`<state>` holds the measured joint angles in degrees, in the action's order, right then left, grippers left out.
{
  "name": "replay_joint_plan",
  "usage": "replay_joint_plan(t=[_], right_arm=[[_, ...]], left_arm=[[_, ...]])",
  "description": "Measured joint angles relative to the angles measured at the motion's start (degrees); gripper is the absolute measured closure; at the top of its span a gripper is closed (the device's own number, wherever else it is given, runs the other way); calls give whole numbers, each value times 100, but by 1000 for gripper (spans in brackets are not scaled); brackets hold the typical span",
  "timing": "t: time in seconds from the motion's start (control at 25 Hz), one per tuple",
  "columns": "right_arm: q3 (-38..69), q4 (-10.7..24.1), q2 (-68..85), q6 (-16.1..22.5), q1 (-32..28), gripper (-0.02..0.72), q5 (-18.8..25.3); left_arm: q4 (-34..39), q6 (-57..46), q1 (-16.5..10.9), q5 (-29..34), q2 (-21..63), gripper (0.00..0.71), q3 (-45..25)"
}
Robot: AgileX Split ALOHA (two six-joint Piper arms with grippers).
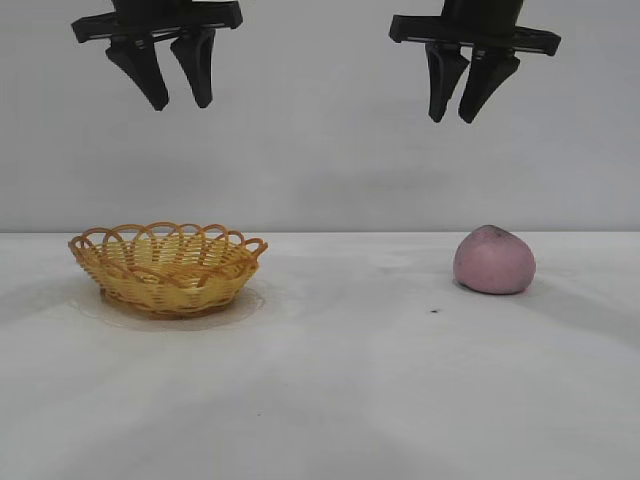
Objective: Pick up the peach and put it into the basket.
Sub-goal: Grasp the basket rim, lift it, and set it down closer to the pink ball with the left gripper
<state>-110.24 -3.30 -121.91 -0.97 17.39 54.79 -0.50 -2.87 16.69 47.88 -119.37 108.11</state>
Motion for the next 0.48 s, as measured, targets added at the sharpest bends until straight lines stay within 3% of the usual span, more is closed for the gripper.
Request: replay_joint_plan(t=[0.48], right_arm=[[0,0,0,0,0,438,0]], left_arm=[[0,110,0,70,0,318,0]])
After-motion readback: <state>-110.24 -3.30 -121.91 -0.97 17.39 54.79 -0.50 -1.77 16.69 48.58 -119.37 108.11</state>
